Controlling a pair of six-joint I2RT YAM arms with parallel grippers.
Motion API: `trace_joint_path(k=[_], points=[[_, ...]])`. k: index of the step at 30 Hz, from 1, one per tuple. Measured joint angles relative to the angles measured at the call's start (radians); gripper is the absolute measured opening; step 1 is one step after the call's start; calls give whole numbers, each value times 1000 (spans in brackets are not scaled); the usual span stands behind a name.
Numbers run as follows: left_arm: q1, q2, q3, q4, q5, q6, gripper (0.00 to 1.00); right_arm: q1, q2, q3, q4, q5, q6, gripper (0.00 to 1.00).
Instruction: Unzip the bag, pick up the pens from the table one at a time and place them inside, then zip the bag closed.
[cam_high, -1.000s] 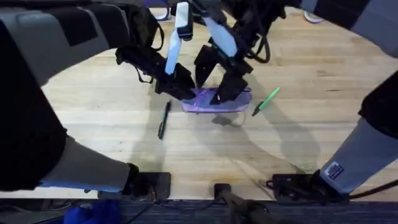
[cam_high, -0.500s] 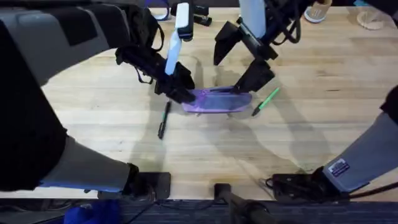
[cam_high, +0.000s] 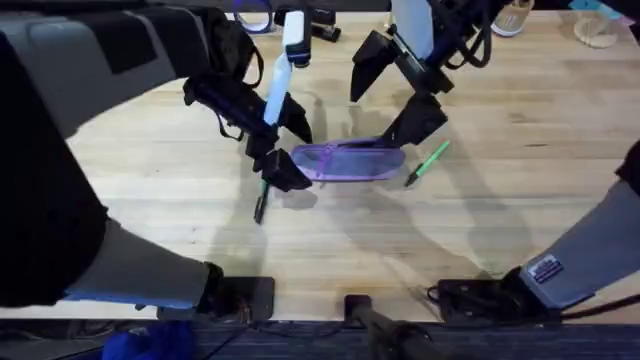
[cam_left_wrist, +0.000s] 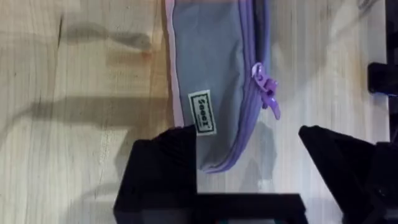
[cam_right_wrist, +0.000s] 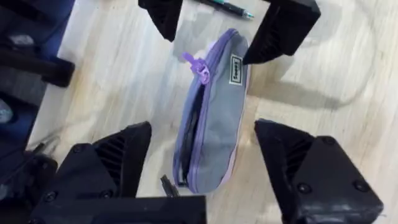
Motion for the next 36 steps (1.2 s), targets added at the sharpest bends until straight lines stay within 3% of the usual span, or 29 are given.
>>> trace_joint_path(k=[7,16,19,28,36], points=[[0,0,5,-12,-9,-21,995,0,0,2,4,6,0,995],[-1,-9,150,-10,-169,-342,995,-4,0,106,-74,56,0,995],[-1,-34,156,-25,-198,-415,996,-12,0,169,-121,73,0,996],[-1,-232,156,-68,-256,-494,997,-88,-1,309,-181,87,17,996],[-1,-448,156,-112,-340,-601,995,-135,-4,323,-180,92,126,996]])
